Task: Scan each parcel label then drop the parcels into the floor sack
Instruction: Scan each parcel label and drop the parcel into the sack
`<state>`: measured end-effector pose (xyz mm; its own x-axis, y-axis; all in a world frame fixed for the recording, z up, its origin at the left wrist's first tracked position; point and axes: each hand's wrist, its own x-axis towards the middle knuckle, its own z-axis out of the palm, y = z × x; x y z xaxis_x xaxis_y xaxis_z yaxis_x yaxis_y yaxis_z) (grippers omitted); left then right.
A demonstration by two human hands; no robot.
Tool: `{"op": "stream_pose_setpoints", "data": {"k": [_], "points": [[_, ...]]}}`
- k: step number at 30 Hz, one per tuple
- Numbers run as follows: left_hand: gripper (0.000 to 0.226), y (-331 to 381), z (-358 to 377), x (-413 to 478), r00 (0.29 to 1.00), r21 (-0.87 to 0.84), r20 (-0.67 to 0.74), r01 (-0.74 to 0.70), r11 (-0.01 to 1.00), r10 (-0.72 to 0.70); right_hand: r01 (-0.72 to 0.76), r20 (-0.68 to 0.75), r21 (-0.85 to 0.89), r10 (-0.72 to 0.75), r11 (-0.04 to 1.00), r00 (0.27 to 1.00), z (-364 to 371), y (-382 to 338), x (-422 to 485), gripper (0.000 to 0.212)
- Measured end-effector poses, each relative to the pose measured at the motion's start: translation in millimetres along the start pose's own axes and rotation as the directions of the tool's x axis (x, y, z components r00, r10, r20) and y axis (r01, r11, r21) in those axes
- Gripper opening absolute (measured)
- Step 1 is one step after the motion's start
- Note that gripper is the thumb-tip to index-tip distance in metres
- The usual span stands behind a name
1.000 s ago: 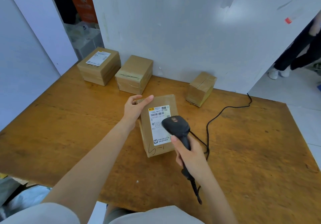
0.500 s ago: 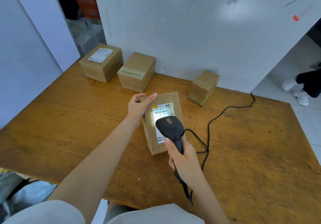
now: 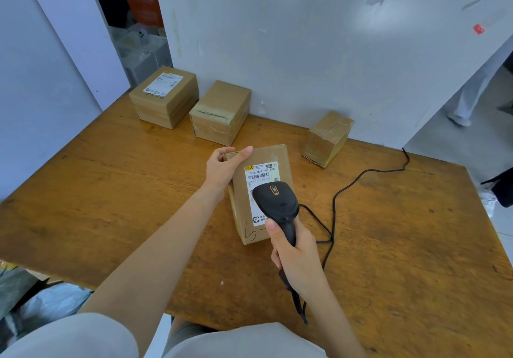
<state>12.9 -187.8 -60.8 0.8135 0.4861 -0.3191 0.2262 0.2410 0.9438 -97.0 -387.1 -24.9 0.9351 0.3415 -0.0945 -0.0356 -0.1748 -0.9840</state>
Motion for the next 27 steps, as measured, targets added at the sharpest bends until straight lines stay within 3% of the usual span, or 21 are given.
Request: {"op": "stream_pose_setpoints", "data": {"k": [3, 7, 10, 16, 22, 24, 27], "points": [[0.059, 0, -1, 0, 1.000, 0.006, 0.002, 0.000, 1.000, 0.000, -0.020, -0.107, -0.047, 0.015, 0.999, 0.994, -2, 6, 2, 0.047], [0.062, -1, -5, 0, 1.000, -0.018, -0.016, 0.009, 1.000, -0.009, -0.137, -0.364, -0.216, 0.051, 0.967, 0.930, -22, 29, 14, 0.029], [0.065, -2, -8, 1, 0.999, -0.024, -0.036, 0.011, 1.000, -0.012, -0.253, -0.445, -0.343, 0.081, 0.904, 0.892, -40, 59, 26, 0.029], [0.065, -3, -13, 1, 0.999, -0.015, -0.042, 0.014, 1.000, -0.015, -0.513, -0.491, -0.644, 0.208, 0.568, 0.846, -56, 108, 38, 0.057], [0.061, -3, -21, 1, 0.996, -0.009, -0.081, 0.028, 1.000, -0.029, -0.511, -0.477, -0.783, 0.185, 0.355, 0.859, -53, 119, 36, 0.064], [0.059, -4, -25, 0, 0.992, -0.026, -0.113, 0.056, 0.998, -0.058, -0.461, -0.477, -0.797, 0.061, 0.391, 0.877, -48, 112, 34, 0.066], [0.058, -7, -34, -2, 0.978, -0.087, -0.162, 0.121, 0.989, -0.134, -0.266, -0.416, -0.797, -0.173, 0.543, 0.893, -32, 100, 28, 0.052]]}}
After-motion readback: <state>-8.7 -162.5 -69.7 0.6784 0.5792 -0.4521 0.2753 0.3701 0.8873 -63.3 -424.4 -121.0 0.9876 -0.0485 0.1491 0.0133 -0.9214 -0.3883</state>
